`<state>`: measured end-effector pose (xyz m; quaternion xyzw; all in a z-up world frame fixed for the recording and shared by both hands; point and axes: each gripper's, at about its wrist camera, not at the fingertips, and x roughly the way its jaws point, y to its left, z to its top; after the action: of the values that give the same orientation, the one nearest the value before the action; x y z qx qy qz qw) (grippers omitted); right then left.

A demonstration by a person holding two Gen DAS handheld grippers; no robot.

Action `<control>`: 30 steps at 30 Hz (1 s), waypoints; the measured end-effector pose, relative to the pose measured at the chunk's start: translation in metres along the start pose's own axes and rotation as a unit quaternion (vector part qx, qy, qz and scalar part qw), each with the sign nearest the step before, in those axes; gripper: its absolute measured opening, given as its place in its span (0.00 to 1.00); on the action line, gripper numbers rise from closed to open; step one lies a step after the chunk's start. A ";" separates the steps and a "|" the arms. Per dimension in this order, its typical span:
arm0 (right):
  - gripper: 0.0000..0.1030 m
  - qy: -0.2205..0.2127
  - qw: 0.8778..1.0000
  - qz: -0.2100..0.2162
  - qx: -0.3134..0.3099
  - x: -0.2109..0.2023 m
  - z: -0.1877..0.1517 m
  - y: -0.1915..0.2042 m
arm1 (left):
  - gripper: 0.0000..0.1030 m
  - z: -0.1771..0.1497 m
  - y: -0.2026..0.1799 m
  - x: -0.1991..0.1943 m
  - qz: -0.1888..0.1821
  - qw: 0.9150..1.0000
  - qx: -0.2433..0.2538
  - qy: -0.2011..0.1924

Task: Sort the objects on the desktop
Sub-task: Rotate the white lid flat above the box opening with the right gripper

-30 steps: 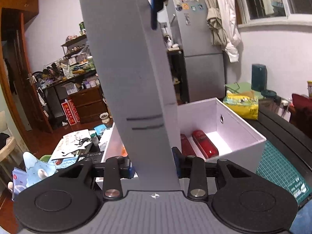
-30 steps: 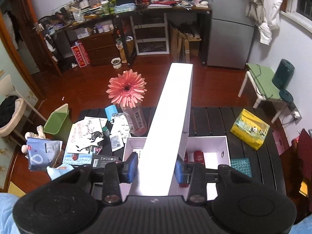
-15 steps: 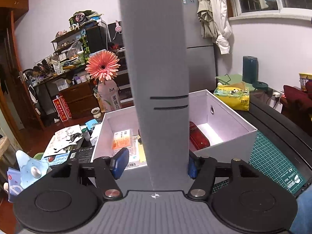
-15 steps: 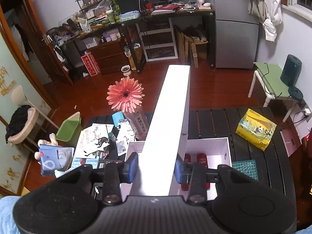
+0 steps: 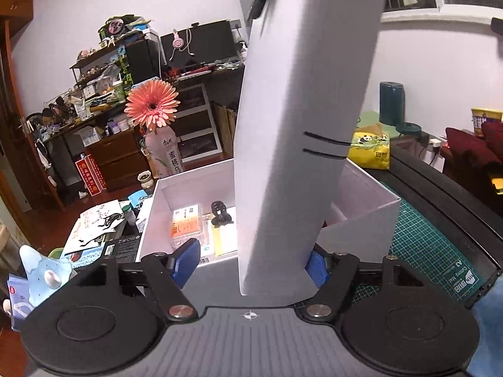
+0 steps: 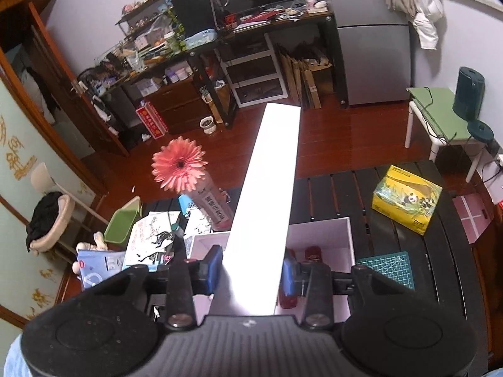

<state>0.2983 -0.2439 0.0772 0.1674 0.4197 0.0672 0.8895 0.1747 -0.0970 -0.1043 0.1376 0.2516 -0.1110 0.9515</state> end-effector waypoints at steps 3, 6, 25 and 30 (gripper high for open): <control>0.35 -0.007 1.000 0.008 0.016 -0.001 -0.004 -0.018 | 0.68 0.000 -0.003 0.000 -0.001 1.000 0.007 0.001; 0.35 -0.016 0.999 0.021 0.032 0.000 -0.009 -0.036 | 0.69 -0.001 -0.004 0.001 0.002 1.000 0.011 0.005; 0.35 -0.029 0.983 0.128 0.126 0.027 -0.040 -0.127 | 0.69 -0.002 -0.005 0.003 0.005 1.000 0.004 0.021; 0.35 -0.024 0.979 0.149 0.134 0.036 -0.043 -0.135 | 0.69 -0.002 -0.007 0.001 0.002 1.000 0.007 0.021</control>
<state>0.2853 -0.3503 -0.0228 0.3475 0.3734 0.1379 0.8490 0.1727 -0.1030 -0.1078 0.1474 0.2700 -0.1080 0.9454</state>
